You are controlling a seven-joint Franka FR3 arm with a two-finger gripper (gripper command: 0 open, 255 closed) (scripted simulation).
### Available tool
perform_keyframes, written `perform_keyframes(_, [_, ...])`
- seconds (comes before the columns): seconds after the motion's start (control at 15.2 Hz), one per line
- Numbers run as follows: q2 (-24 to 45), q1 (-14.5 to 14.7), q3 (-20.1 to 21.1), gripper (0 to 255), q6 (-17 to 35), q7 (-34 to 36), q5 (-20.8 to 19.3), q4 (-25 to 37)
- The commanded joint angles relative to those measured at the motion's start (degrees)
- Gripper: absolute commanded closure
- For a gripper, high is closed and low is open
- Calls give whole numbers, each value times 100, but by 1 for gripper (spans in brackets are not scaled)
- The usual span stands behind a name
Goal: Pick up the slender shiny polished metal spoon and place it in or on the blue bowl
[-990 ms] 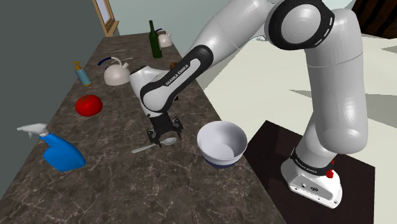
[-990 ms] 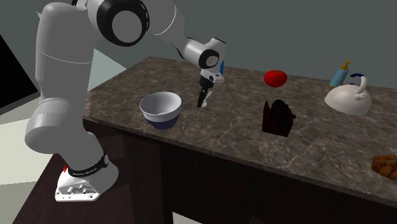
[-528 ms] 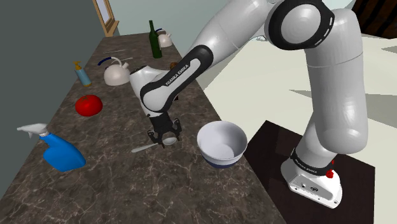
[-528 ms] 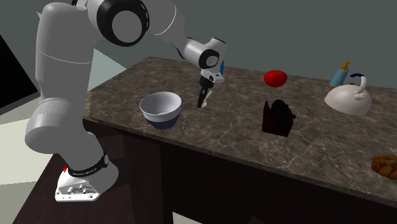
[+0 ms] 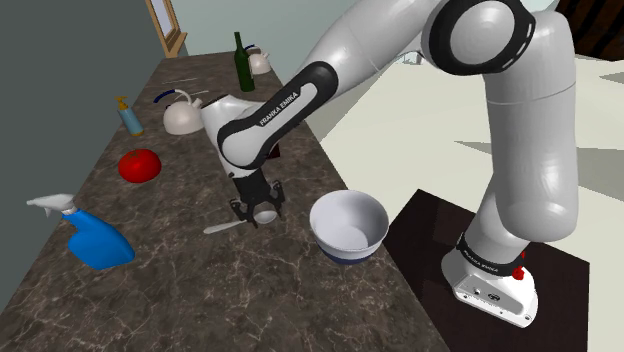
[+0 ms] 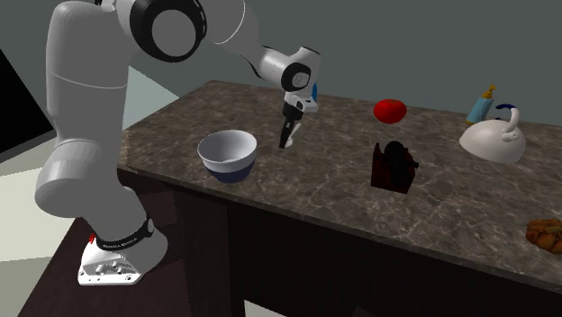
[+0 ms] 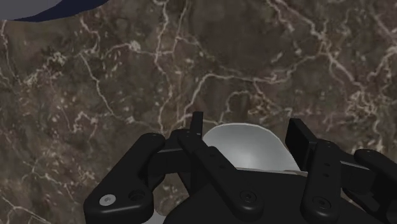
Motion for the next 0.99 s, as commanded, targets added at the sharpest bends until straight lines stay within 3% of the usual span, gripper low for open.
perform_keyframes(0.0, [-94, -11, 18, 255, -138, -5, 32, 46])
perform_keyframes(0.92, [-596, -72, 95, 255, -1041, -37, 198, 471])
